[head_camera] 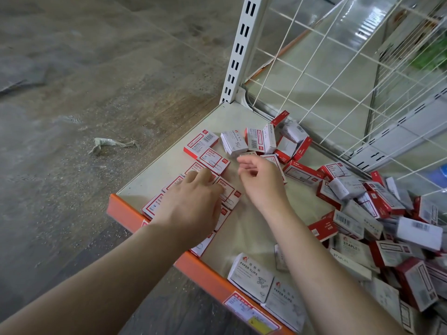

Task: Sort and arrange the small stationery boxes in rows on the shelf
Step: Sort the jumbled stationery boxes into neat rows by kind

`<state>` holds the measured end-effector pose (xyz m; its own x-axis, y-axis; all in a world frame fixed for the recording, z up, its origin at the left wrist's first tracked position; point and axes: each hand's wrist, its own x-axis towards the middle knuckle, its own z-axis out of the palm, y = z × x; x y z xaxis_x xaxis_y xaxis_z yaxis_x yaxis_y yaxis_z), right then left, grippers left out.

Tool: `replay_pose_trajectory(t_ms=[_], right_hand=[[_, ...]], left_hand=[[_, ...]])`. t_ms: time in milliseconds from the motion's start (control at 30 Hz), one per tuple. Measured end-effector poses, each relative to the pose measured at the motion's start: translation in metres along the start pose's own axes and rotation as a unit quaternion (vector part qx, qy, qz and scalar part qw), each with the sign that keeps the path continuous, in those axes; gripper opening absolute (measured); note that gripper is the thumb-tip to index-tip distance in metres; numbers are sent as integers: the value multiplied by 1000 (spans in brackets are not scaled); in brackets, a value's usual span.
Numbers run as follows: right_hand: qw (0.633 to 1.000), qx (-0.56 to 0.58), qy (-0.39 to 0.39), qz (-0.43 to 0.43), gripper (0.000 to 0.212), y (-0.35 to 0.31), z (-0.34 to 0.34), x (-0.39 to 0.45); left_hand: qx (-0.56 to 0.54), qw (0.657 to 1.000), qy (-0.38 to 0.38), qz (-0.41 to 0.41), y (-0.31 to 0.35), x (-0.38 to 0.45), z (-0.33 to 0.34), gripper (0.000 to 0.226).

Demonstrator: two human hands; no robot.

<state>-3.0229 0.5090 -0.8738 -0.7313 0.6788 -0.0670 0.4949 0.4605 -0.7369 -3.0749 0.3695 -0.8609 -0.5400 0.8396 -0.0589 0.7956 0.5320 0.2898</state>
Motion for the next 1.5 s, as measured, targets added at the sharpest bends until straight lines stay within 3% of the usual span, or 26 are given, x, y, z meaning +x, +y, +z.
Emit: replay_pose_trajectory(t_ms=[333,700,1000,1233,1500], right_hand=[[998,-19,58,32,27,24,-24,-1],[996,-75,56,4,43,3,0,33],[991,-109,75,17,35,3,14,49],[992,-44,120,5,36,2,14,45],[994,-31,100,-10,38,8,-15,2]], left_hand=[[25,1000,-8,8,9,4,-2,35],[-26,1000,4,11,-2,17,-6,29],[-38,999,8,6,-3,20,-7,28],[-15,1000,-15,10,2,12,-5,33],[-46,999,-12,-14,12,-7,-3,45]])
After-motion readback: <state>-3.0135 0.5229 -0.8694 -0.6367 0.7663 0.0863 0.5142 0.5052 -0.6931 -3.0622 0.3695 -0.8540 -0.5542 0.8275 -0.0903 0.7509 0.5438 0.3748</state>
